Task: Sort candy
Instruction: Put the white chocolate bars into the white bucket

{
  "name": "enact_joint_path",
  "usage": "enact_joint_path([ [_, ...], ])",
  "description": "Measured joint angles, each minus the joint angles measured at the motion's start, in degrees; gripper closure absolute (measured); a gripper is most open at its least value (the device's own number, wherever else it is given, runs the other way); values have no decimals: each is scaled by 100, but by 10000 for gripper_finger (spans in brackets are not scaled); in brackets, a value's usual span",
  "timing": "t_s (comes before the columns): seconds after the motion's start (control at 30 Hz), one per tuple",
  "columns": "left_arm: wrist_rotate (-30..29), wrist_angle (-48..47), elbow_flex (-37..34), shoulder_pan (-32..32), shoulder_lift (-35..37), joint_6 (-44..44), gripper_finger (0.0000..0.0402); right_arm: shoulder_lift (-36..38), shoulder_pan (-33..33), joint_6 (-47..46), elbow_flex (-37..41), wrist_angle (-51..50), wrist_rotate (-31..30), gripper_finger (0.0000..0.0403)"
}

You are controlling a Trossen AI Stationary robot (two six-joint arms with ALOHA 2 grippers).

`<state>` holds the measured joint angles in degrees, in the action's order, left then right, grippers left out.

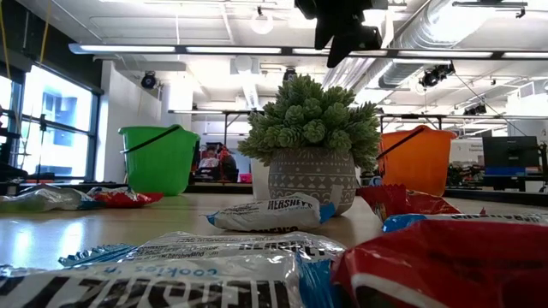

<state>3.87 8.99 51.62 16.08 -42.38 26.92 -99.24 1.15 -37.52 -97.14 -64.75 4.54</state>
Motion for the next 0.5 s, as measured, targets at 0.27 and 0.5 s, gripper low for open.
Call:
enact_joint_path([
  [0.27,-2,25,-1,-2,-3,4,319,0,0,0,2,0,0,233],
  [0.5,-3,34,0,-2,-1,141,319,0,0,0,2,0,-1,233],
])
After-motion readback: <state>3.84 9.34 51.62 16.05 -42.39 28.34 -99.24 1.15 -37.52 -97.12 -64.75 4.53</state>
